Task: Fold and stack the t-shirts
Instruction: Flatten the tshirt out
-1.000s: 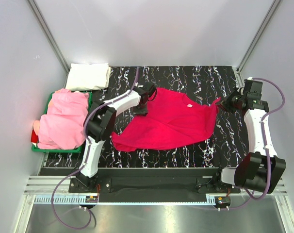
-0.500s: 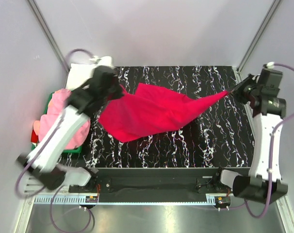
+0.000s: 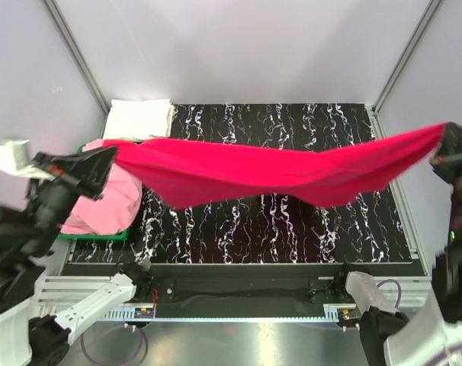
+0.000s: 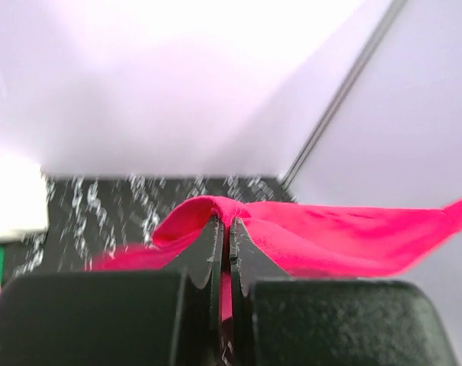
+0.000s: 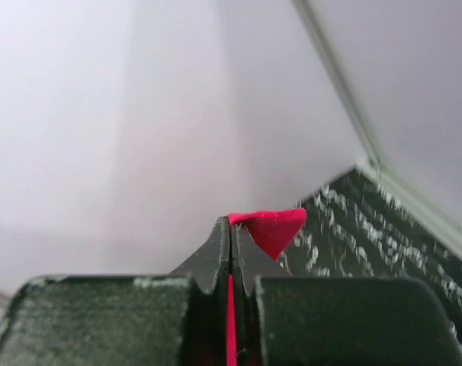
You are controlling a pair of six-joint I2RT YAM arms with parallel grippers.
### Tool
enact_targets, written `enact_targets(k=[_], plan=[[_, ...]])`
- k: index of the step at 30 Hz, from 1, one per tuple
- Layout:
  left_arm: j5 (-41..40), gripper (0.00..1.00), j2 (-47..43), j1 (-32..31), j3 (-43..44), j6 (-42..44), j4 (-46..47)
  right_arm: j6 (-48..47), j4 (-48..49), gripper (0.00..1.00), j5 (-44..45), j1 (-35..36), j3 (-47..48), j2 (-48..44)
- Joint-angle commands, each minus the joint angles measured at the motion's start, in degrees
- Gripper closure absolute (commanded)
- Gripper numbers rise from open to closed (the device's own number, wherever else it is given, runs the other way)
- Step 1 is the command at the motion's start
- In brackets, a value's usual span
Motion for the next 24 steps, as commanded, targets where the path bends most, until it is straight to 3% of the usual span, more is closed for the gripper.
enact_targets(k=[1, 4, 7, 15, 18, 20, 21, 22, 23, 24], plan=[[4.83, 1.0, -3.24, 0.01, 2.11, 3.92, 7.78, -3.99, 0.55, 1.0, 12.41, 1.94, 4.4, -2.02], [5.27, 1.0, -3.34, 0.01, 2.72, 5.76, 10.15, -7.68, 7.04, 1.0, 13.14, 4.92, 3.54, -3.08], [2.47, 1.0, -0.01, 0.01, 4.83, 7.35, 11.65, -12.25, 19.49, 1.0, 7.54, 8.35, 0.54, -0.89], [-9.04, 1.0, 18.78, 0.62, 10.81, 12.26, 14.54, -13.5, 27.71, 1.0, -11.01, 9.5, 11.06, 26.68], [-6.87, 1.0, 25.38, 7.54, 10.11, 10.61, 16.92, -10.61, 28.85, 1.0, -17.6, 7.93, 17.21, 38.9], [-2.05, 1.0, 28.12, 15.36, 5.73, 6.84, 20.43, -3.87, 34.02, 0.99, -27.43, 4.06, 17.5, 46.0], [-1.33, 0.99, 31.0, 17.22, 4.06, 5.69, 21.14, -2.43, 36.04, 0.47, -30.34, 2.92, 16.63, 47.96], [0.51, 0.77, 32.77, 20.45, 1.78, 4.2, 22.45, -1.29, 36.85, 0.09, -31.15, 2.3, 16.45, 49.64], [3.83, 0.56, 34.88, 21.36, 1.41, 4.01, 22.2, -1.01, 35.29, 0.01, -30.55, 1.16, 16.27, 52.35], [4.39, 0.36, 39.51, 22.06, 1.84, 3.06, 20.63, -1.45, 34.49, 0.0, -28.81, 0.89, 14.62, 53.07]])
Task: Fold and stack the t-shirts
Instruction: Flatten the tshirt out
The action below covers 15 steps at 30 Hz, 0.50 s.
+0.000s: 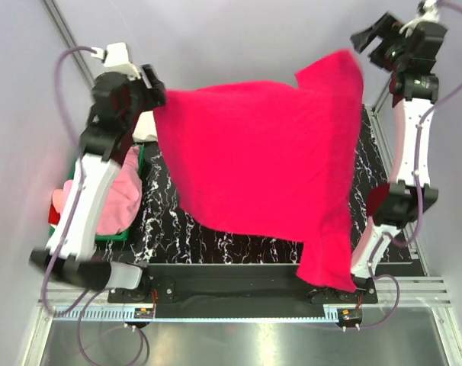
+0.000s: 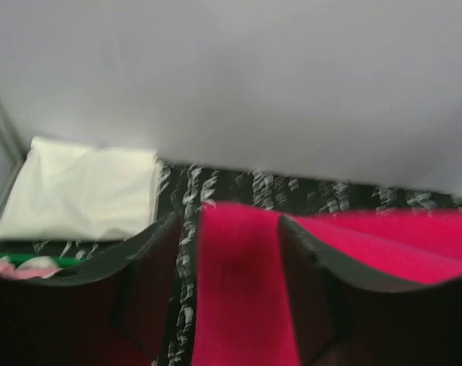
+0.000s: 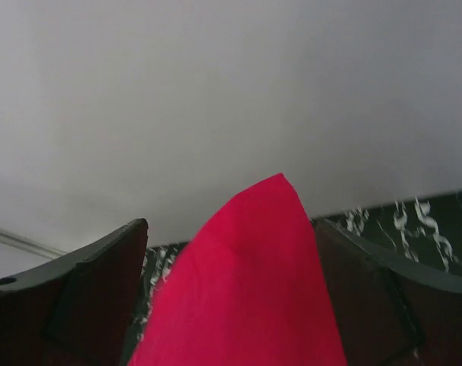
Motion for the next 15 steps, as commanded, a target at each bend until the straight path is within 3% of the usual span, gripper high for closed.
enact_targets(k=[1, 3, 4, 6, 9, 15], plan=[[5.79, 0.2, 7.9, 4.29, -0.39, -4.21, -1.4, 3.71, -0.02, 0.0, -5.21, -2.85, -1.85, 0.4], [11.93, 0.09, 12.38, 4.83, 0.33, -6.22, -4.33, 2.3, -0.48, 0.0, -3.02, -3.38, -9.89, -1.78], [14.91, 0.01, 12.66, 4.66, -3.85, -6.5, -2.94, 1.78, 1.69, 0.0, -2.05, -3.38, -13.78, -5.79], [15.64, 0.01, 11.27, 4.31, -8.35, -8.07, -1.1, 0.63, 4.51, 0.0, 0.15, -3.47, -25.61, -10.38], [14.15, 0.01, 7.58, 3.95, -17.41, -10.09, 1.28, 0.8, 5.85, 0.0, 0.17, -3.38, -36.1, -16.9], [13.53, 0.01, 6.86, 2.02, -30.06, -12.38, 3.91, 3.79, 3.84, 0.0, -3.27, -3.29, -51.76, -20.78]])
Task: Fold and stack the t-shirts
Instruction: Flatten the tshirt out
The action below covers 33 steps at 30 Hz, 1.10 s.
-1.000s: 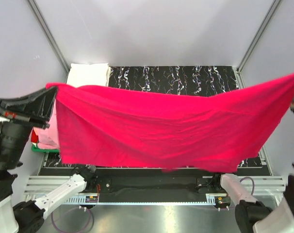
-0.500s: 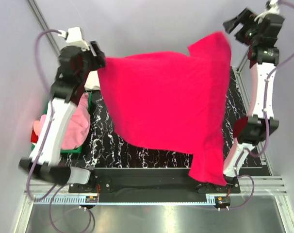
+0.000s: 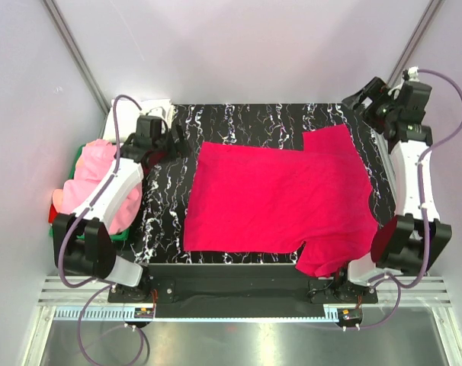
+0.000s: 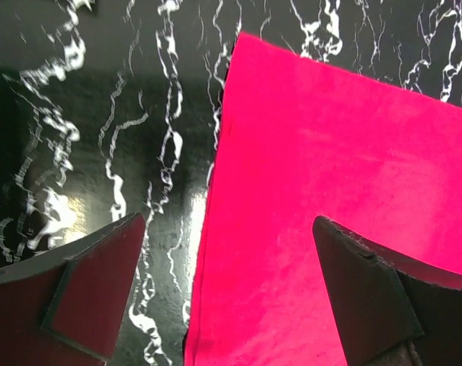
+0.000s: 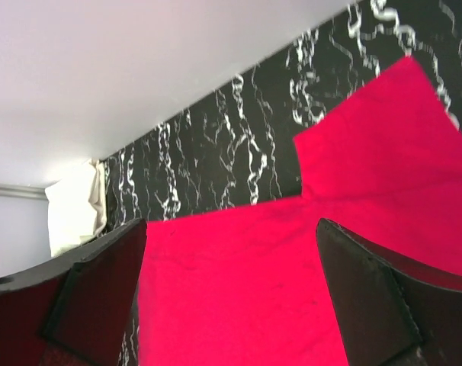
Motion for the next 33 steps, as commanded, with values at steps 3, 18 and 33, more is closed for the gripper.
enact_targets(k=[3, 18, 33], plan=[[1.75, 0.01, 0.42, -3.97, -5.66, -3.26, 8.92, 1.76, -5.57, 0.0, 1.24, 0.56, -7.16, 2.64], [-0.27, 0.01, 36.98, -11.81, 24.46, -7.91, -5.82, -0.79, -21.06, 0.0, 10.13, 4.07, 2.76, 32.69], [3.34, 0.02, 55.96, -3.12, 45.55, -5.02, -15.94, 1.05, -27.82, 0.02, 1.26, 8.82, 34.3, 55.54]])
